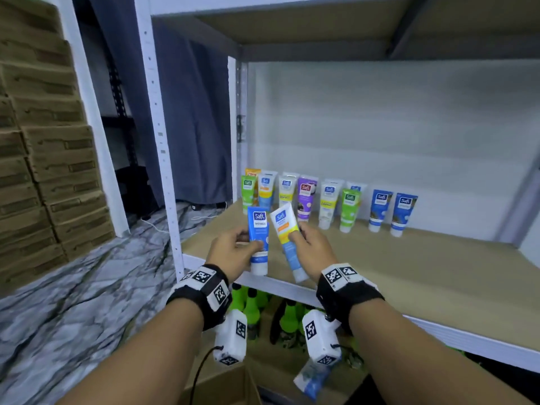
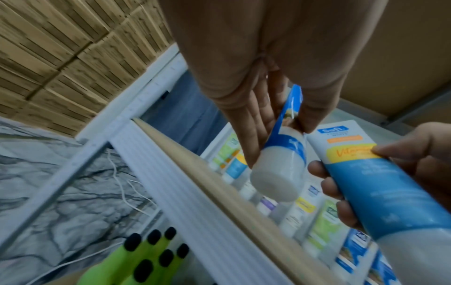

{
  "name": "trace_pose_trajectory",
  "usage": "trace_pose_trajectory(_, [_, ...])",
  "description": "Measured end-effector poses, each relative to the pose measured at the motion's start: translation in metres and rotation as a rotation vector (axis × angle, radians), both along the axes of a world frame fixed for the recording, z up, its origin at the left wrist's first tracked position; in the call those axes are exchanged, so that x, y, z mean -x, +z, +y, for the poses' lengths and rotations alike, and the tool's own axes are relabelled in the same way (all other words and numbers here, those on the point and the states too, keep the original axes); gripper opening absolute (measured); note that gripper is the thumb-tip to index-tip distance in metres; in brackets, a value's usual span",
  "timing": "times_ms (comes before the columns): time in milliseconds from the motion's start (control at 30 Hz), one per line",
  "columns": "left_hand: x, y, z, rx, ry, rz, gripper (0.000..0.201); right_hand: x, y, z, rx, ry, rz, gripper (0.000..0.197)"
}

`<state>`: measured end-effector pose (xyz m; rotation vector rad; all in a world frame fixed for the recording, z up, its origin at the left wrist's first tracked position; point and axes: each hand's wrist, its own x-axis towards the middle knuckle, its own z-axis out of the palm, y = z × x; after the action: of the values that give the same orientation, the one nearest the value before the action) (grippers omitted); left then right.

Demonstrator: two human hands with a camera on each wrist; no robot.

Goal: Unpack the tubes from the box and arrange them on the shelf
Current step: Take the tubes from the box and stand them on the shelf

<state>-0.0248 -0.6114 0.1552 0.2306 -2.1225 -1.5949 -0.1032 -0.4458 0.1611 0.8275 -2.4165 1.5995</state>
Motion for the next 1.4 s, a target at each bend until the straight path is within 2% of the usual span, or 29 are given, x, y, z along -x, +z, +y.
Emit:
trace_pose_trajectory(267, [0.068, 0.025, 0.064, 0.035, -0.185, -0.020, 0.024, 0.045, 0.024, 0.072, -0.004, -0.086, -0.021, 0.031])
trace_pose_trajectory(500, [0.135, 0.030, 0.113, 0.193, -0.239, -0.154, 0.031, 0.086, 0.029, 0.133, -0.126, -0.247, -0.036, 0.019])
trace_pose_trajectory(700, [0.188, 0.020, 0.156, 0.336, -0.228, -0.234, 0.027, 0.127, 0.013, 0.173, -0.107, -0.413, -0.082, 0.014])
trace_pose_trajectory(900, [0.234, 0.013, 0.185, 0.450, -0.236, -0.233, 0.029, 0.171, -0.006, 0.195, 0.003, -0.482, -0.151, 0.014])
trace_pose_trajectory(1133, [0.280, -0.001, 0.200, 0.442, -0.218, -0.207, 0.031, 0.222, -0.028, 0.215, 0.062, -0.512, -0.192, 0.012])
trace_pose_trajectory(1400, [0.314, -0.011, 0.215, 0.456, -0.172, -0.159, 0.024, 0.242, -0.021, 0.215, 0.046, -0.537, -0.196, 0.015])
